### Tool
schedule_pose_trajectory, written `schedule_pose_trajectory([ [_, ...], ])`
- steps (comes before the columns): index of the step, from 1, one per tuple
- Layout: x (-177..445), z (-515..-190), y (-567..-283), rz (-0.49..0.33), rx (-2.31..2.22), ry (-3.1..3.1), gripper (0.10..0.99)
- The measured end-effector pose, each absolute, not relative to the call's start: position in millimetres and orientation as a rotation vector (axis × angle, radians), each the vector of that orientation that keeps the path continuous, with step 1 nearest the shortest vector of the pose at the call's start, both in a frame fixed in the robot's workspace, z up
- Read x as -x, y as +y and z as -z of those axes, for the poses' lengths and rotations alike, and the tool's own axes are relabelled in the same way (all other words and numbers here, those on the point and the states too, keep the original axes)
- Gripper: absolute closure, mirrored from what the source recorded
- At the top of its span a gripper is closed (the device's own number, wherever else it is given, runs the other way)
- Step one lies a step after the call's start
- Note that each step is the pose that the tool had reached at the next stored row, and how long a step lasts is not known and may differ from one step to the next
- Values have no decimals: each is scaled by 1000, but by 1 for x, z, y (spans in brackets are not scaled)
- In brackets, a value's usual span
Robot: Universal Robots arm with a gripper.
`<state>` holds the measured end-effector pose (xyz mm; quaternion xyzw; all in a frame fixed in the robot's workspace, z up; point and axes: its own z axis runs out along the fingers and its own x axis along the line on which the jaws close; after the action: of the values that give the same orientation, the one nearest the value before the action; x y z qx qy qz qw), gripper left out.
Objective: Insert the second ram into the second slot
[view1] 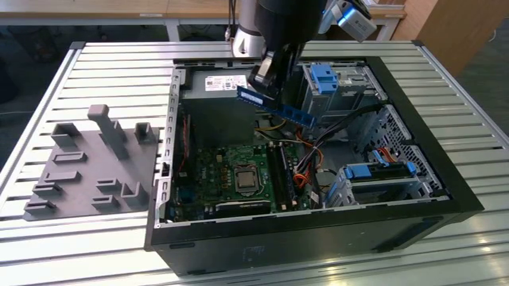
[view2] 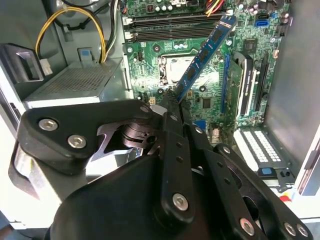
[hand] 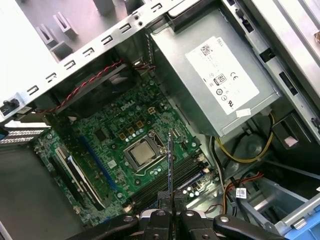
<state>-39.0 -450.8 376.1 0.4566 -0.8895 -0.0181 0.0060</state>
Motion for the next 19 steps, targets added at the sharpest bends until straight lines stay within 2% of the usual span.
schedule_pose_trajectory([
  [19,39,-376,-451,58,-1261,-2866,949],
])
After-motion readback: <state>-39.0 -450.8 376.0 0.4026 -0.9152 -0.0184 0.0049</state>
